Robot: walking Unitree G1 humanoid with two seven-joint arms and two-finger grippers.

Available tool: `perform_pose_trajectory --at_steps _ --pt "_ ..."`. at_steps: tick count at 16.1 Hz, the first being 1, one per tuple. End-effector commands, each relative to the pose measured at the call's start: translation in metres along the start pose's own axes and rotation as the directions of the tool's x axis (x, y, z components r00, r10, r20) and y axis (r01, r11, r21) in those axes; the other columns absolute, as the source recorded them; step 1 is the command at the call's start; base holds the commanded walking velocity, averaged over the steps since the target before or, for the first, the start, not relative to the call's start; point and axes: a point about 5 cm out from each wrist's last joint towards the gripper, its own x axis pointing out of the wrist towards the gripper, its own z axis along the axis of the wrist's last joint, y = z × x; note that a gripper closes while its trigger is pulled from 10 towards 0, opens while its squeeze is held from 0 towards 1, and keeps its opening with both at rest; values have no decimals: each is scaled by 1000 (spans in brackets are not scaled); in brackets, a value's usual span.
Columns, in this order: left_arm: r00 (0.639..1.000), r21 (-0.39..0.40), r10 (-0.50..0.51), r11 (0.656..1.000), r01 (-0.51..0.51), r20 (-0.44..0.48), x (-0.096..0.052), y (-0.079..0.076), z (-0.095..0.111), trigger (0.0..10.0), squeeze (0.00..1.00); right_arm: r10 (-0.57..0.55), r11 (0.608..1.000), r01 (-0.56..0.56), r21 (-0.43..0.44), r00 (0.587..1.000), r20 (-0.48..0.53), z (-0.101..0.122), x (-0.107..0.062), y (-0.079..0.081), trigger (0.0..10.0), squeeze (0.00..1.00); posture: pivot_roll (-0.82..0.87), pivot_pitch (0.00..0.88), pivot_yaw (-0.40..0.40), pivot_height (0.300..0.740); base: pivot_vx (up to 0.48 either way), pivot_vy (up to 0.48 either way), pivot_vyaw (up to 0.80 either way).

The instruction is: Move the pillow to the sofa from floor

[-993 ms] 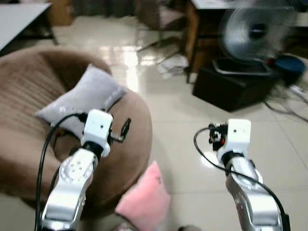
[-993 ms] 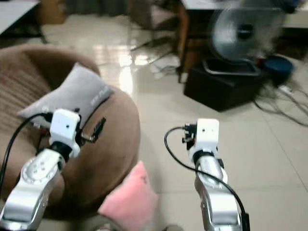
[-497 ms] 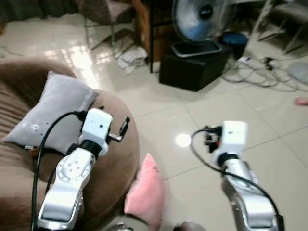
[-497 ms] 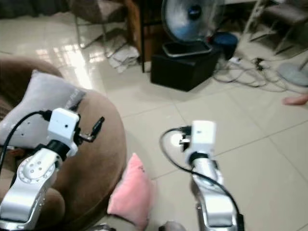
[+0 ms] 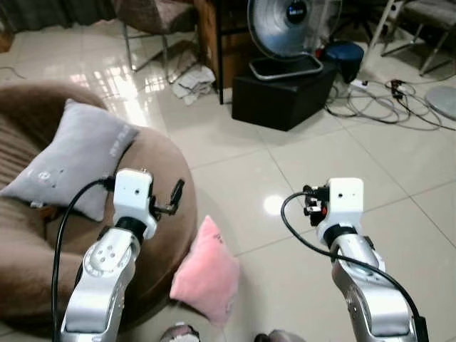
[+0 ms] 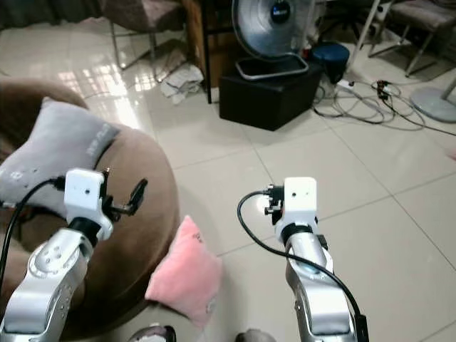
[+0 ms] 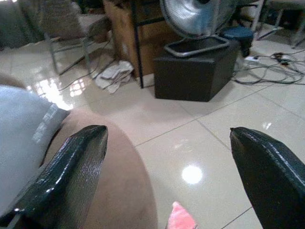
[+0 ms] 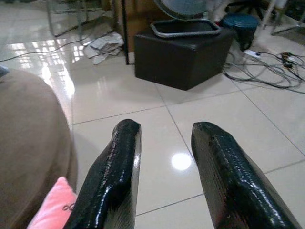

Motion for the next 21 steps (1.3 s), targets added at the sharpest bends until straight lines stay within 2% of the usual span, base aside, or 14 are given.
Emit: perform_pose_trajectory --at_steps 1,7,11,12,13,14,17,20,21 --pt "1000 9 17 1000 -17 7 -1 4 0 10000 0 11 1000 -11 -17 1000 5 2 0 2 10000 0 -2 90 29 705 0 0 0" --pt "999 39 1 999 -2 37 3 -1 3 10000 0 41 998 -41 -49 999 5 1 1 2 10000 0 -2 82 6 675 0 0 0" --pt "998 -14 -49 999 50 39 4 -6 4 10000 0 63 996 -62 -62 998 11 1 3 4 10000 0 -3 68 4 650 0 0 0" --pt "996 -40 -74 996 76 41 4 -9 4 10000 1000 66 996 -65 -63 998 14 0 3 4 10000 0 -1 68 4 640 0 0 0" --pt "994 -59 -98 993 101 50 3 -11 5 10000 1000 76 995 -74 -62 997 19 1 2 5 10000 0 -1 68 4 635 0 0 0" --pt "993 -66 -107 992 111 55 3 -11 6 10000 1000 93 994 -92 -60 995 19 0 2 6 10000 992 -2 64 7 635 0 0 0" --pt "991 -61 -116 991 120 65 2 -12 7 10000 1000 132 991 -131 -32 991 37 0 -1 9 10000 1000 0 67 8 635 0 0 0" --pt "993 45 -101 994 98 67 5 -9 9 10000 1000 134 991 -133 -25 990 40 0 -1 9 10000 1000 0 78 11 635 0 0 0" --pt "991 44 -107 994 104 78 6 -9 9 10000 0 135 991 -134 -29 990 38 -1 -1 9 10000 1000 0 81 14 635 0 0 0"
